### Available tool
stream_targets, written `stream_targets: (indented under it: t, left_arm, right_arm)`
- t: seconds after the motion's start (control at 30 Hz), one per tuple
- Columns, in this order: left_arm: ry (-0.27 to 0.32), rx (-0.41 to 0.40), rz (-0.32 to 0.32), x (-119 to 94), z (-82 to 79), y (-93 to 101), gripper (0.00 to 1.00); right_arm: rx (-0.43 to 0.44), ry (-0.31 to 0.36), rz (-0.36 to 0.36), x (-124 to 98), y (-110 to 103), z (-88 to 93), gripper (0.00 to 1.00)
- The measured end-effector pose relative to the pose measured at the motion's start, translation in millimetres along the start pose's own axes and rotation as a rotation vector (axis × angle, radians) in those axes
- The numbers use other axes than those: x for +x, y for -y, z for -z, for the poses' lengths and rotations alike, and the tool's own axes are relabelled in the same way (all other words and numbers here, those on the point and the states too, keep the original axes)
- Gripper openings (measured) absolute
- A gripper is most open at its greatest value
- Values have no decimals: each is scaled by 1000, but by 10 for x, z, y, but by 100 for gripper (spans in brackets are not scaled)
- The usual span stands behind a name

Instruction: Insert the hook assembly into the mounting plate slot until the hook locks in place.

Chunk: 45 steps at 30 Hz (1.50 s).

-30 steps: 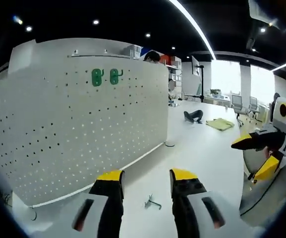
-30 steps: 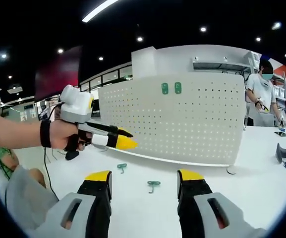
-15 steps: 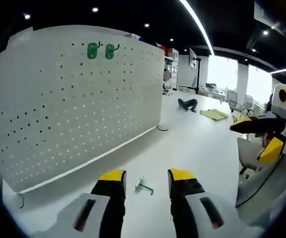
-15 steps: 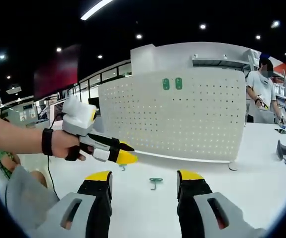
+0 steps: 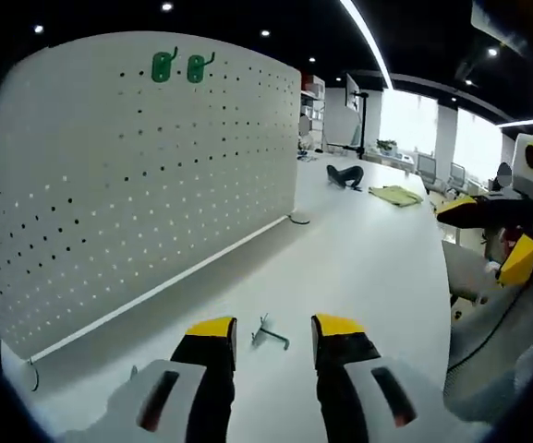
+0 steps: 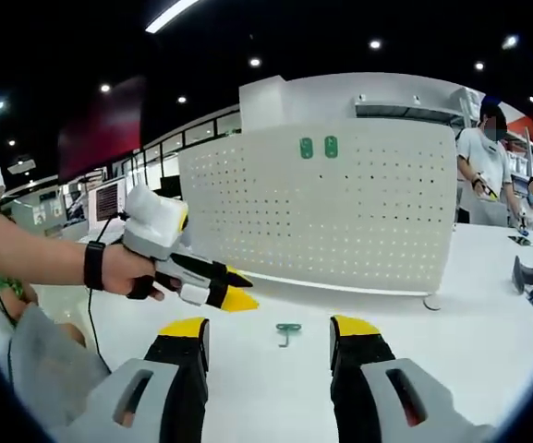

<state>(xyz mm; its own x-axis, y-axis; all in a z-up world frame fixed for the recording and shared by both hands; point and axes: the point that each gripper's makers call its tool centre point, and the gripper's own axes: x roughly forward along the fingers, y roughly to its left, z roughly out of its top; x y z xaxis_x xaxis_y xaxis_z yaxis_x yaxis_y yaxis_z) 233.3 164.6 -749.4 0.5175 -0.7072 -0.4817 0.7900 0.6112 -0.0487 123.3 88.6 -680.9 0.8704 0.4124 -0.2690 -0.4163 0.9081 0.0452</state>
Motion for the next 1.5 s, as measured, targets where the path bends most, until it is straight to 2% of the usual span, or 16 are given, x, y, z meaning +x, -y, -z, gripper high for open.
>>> stream_targets:
  t: [0.1, 0.5, 0.93, 1.1, 1.27, 1.5]
  left_arm:
    - [-18, 20, 4, 36, 58, -8, 33]
    - [-38, 9, 29, 196, 178, -56, 30]
    - [-92, 7, 42, 401, 377, -87, 29]
    - [-106, 3, 35, 478, 445, -122, 27]
    - [-105, -15, -1, 550, 467, -214, 23]
    - [-111, -21, -2, 640, 512, -232, 19]
  right_arm:
    - [23, 3, 4, -6, 17, 10, 53]
    - [31, -35, 15, -7, 25, 133, 53]
    - [59, -60, 10, 11, -14, 221, 53]
    - [58, -77, 9, -12, -26, 261, 53]
    - [72, -82, 13, -6, -19, 277, 53]
    - [79, -89, 19, -12, -24, 292, 53]
